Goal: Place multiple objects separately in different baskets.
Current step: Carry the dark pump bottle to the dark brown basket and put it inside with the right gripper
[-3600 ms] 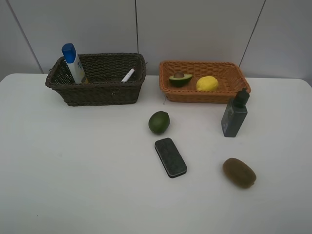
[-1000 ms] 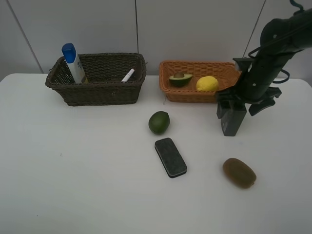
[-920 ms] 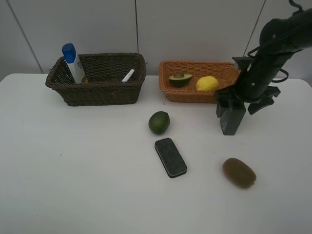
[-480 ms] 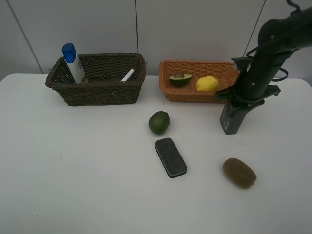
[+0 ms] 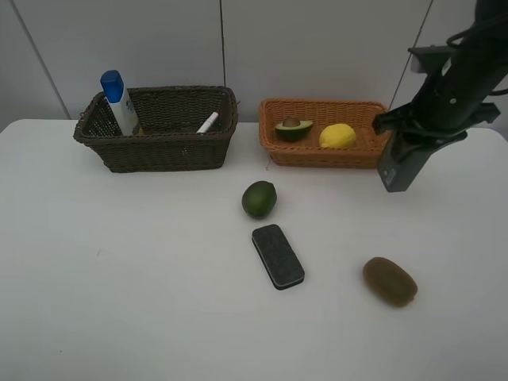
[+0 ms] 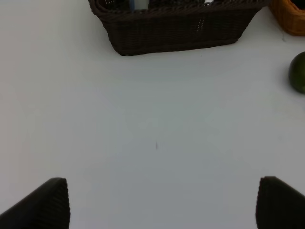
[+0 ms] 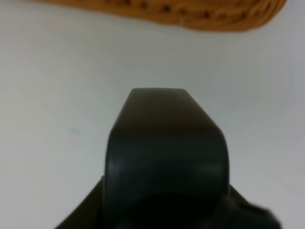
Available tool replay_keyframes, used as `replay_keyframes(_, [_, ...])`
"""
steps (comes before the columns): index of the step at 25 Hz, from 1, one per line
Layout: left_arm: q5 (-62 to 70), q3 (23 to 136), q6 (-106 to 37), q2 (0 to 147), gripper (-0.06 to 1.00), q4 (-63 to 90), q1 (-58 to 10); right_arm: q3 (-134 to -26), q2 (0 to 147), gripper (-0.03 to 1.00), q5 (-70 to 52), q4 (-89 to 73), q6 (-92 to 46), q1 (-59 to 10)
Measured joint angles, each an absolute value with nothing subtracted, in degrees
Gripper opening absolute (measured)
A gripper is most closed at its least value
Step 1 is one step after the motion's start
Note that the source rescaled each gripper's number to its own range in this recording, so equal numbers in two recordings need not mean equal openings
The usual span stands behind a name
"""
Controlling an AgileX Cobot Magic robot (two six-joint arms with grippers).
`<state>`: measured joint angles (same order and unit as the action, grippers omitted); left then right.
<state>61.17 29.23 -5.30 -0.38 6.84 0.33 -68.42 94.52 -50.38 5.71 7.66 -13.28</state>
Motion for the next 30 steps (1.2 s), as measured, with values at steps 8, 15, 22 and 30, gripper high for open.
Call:
replay_keyframes(8, [61.2,29.2,-5.3,-0.4,1.00,6.8,0.3,-74.4,93.1,0.02,-43.0,-9.5,-2.6,-23.8])
replay_keyframes(15, [61.2,29.2,-5.3,-0.4,1.00,6.8,0.3,-91.9,105.6,0.02,-34.3,-12.3,-4.2,-35.1])
replay_keyframes(22, [61.2,29.2,-5.3,-0.4,1.00,6.8,0.3,-110.8,125.4,0.02,-30.6,-12.1,-4.8,-37.1])
replay_keyframes(30, [61.2,29.2,-5.3,-0.4,1.00,6.8,0.3,-123.6,141.4,0.02,-30.4,-8.2,-4.7,-37.1])
